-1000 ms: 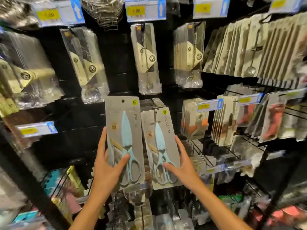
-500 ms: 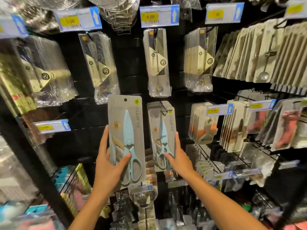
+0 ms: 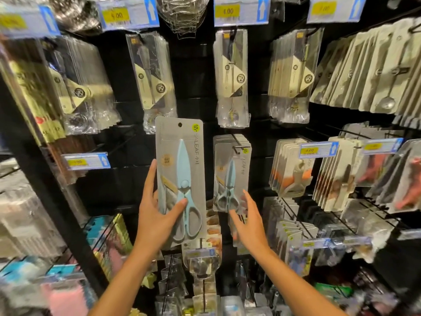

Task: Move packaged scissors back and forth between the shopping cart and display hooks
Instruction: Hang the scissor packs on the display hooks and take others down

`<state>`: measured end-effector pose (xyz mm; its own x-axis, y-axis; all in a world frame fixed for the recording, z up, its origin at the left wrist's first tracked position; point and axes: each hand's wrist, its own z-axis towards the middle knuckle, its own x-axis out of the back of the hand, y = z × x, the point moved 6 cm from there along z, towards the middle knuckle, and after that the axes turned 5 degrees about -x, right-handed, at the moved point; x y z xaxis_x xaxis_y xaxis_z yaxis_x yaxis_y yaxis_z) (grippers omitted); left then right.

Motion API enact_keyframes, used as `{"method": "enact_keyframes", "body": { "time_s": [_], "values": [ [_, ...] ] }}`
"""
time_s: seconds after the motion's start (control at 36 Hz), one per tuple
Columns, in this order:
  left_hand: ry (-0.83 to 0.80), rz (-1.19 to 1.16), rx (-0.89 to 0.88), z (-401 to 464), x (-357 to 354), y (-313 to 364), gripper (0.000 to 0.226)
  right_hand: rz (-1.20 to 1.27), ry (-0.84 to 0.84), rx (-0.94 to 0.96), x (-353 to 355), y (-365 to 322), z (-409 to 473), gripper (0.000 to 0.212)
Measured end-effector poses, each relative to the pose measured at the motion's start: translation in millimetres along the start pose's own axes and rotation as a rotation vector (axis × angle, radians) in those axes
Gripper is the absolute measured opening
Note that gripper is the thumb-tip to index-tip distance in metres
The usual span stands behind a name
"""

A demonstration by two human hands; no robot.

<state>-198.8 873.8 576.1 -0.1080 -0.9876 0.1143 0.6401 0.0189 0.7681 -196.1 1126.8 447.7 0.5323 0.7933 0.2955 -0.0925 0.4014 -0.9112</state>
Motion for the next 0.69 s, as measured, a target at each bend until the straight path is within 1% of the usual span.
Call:
{"method": "enact_keyframes", "body": {
  "time_s": [0.06, 0.11, 0.19, 0.28, 0.42, 0.56, 0.69],
  "values": [
    [-0.001, 0.009, 0.001, 1, -1, -4, 0.105, 0.130, -0.096, -0.004, -5, -14, -12, 0.070],
    [0.001, 0.010, -0.004, 2, -2, -7, 0.105, 0.207, -0.202, 0.029, -11, -31, -24, 0.071],
    [-0.008, -0.004, -0.020, 0, -8, -8, 0.106, 0.228, -0.325, 0.085, -18, -53, -40, 0.082],
    [-0.013, -0.036, -0.032, -3, -17, -7, 0.105, 0.234, -0.394, 0.093, -22, -68, -50, 0.095],
    [-0.038, -0.077, 0.002, -10, -30, -16, 0.107, 0.248, -0.348, 0.063, -14, -64, -55, 0.097],
    [-0.062, -0.101, 0.055, -9, -37, -29, 0.112, 0.171, -0.337, 0.024, -1, -41, -63, 0.094],
    [-0.174, -0.082, 0.095, -5, -59, -37, 0.117, 0.130, -0.311, -0.022, 15, -24, -69, 0.091]
  ]
}}
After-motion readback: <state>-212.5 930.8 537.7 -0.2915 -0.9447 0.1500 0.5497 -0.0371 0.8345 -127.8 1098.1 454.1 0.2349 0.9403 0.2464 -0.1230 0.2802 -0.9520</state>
